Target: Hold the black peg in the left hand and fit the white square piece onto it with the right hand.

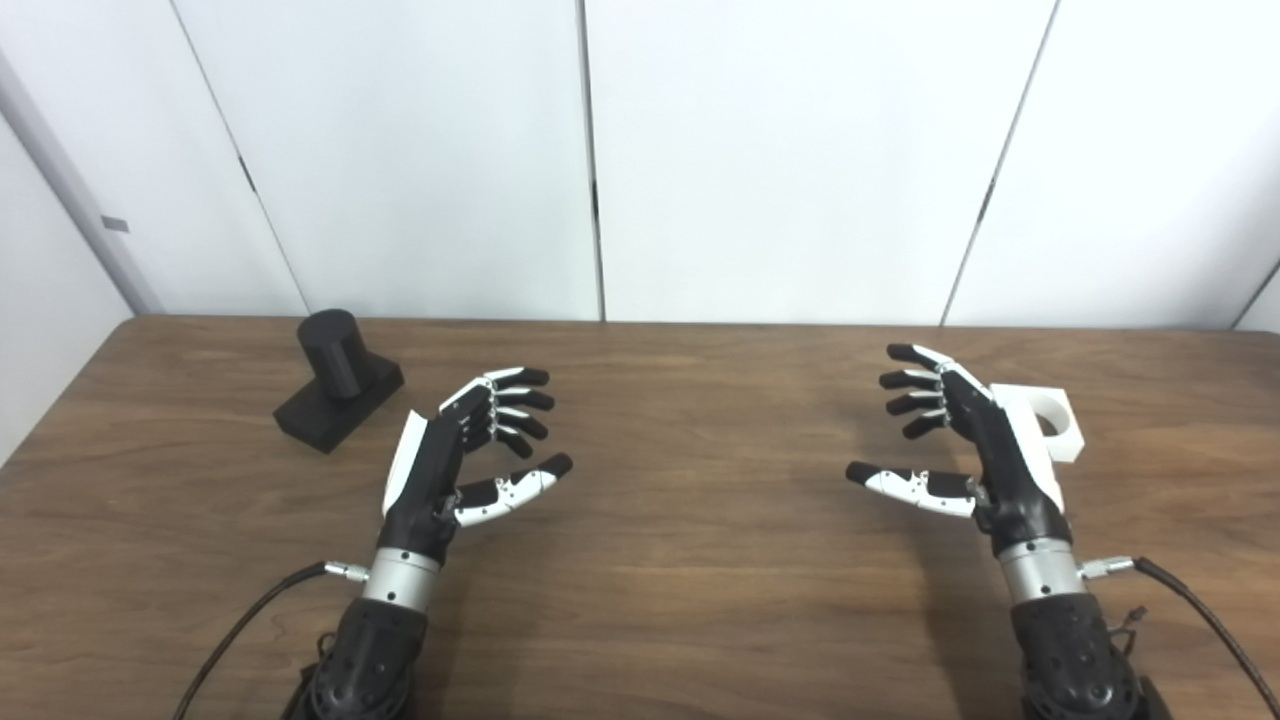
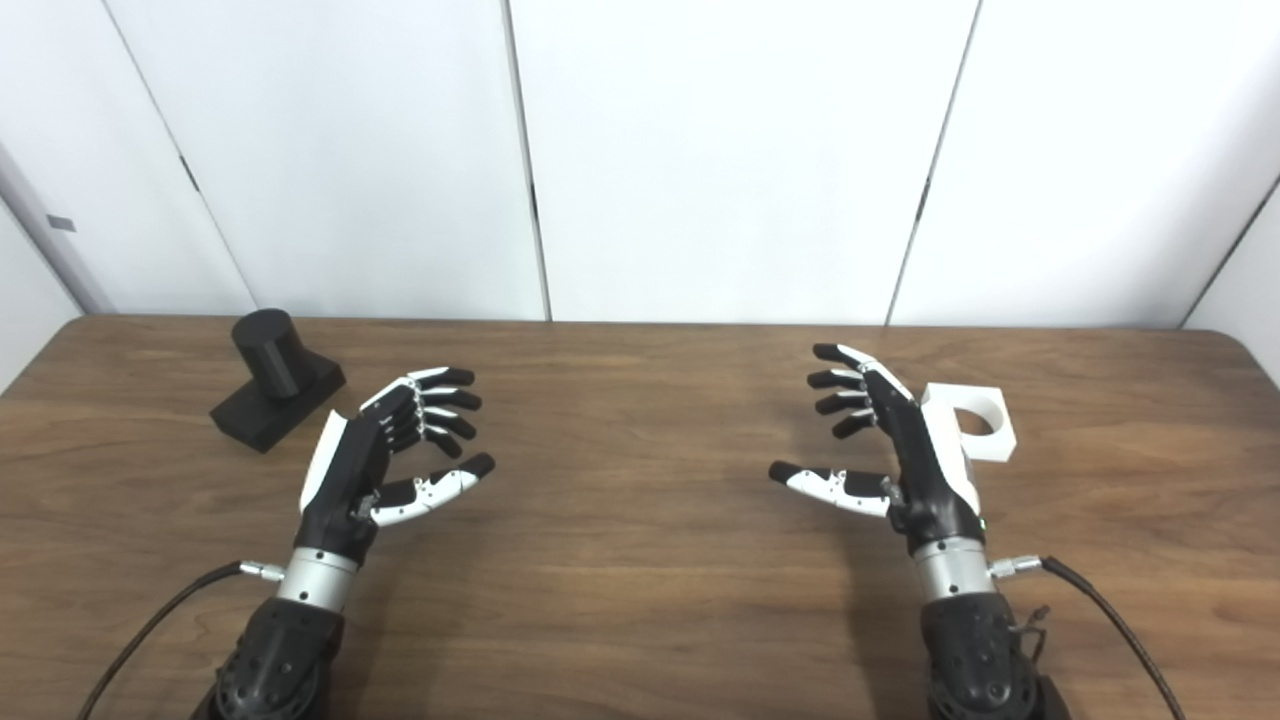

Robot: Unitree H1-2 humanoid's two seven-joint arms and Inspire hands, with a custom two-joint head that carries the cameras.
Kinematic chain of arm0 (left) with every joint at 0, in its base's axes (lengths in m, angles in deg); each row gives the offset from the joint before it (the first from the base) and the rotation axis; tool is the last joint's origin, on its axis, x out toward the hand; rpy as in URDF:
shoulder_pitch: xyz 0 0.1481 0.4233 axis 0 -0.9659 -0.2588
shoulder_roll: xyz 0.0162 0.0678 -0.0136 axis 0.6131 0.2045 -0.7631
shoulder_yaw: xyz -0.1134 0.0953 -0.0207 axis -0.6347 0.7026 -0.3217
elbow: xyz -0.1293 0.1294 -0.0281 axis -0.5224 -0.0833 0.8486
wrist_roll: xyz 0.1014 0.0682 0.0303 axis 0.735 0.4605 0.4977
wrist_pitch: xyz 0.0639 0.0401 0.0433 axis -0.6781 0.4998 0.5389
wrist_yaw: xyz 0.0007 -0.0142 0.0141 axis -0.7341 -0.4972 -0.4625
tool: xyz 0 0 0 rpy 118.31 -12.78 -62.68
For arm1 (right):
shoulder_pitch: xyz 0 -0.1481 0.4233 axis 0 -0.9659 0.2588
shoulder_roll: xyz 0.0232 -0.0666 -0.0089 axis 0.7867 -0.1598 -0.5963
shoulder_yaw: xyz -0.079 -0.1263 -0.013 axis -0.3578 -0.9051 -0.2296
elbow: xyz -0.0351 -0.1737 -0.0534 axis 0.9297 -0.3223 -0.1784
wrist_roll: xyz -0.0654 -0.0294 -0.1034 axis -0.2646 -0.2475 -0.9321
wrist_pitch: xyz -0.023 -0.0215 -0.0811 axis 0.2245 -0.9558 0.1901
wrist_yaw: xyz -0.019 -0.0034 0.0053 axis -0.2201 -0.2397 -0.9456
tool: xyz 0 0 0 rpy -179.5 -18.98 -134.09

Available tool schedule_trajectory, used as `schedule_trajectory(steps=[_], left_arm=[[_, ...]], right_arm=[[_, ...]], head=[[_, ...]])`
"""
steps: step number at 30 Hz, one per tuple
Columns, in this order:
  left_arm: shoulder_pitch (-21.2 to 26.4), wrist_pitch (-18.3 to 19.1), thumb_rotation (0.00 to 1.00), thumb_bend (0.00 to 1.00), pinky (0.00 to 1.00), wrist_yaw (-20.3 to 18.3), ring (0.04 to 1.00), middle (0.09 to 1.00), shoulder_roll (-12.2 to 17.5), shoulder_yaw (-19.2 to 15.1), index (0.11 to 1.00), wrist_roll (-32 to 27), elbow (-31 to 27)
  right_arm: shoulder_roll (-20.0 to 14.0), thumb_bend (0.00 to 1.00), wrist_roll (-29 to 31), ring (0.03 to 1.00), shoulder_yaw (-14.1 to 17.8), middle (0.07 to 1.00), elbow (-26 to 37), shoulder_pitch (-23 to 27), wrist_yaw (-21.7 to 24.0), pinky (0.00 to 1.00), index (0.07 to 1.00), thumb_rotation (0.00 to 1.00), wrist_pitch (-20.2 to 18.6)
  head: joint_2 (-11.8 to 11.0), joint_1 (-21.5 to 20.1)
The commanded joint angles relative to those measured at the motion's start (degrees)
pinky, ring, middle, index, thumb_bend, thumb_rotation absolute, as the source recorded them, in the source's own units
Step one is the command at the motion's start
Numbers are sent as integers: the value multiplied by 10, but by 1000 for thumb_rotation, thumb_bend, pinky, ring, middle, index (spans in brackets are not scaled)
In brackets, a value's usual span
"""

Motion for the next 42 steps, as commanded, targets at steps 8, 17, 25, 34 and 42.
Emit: schedule_trajectory(steps=[8, 17, 25, 34, 42], left_arm=[[19, -10, 0, 708, 437, 2, 557, 660, 5, -2, 713, -3, -14], [19, -19, 0, 702, 441, -1, 558, 661, 5, 0, 716, -4, -7], [21, -12, 0, 713, 468, 9, 558, 653, -15, 6, 704, 3, 1], [23, -25, 0, 716, 440, 26, 558, 654, -39, 18, 702, 27, 30], [26, -49, 0, 714, 449, 40, 570, 652, -48, 27, 699, 39, 61]], right_arm=[[-6, 610, -1, 630, 2, 705, 11, 19, -9, 508, 782, 0, 24], [-8, 608, 1, 628, 2, 706, 9, 18, -8, 507, 783, 0, 28], [-24, 595, 15, 631, 7, 711, 2, 17, -2, 506, 789, 0, 37], [-39, 580, 40, 640, 15, 717, -7, 12, 7, 531, 794, 0, 43], [-32, 566, 51, 637, 18, 710, 11, 5, 16, 518, 785, 0, 29]], head=[[1, 1], [-5, 22], [-25, 112], [-77, 193], [-106, 213]])
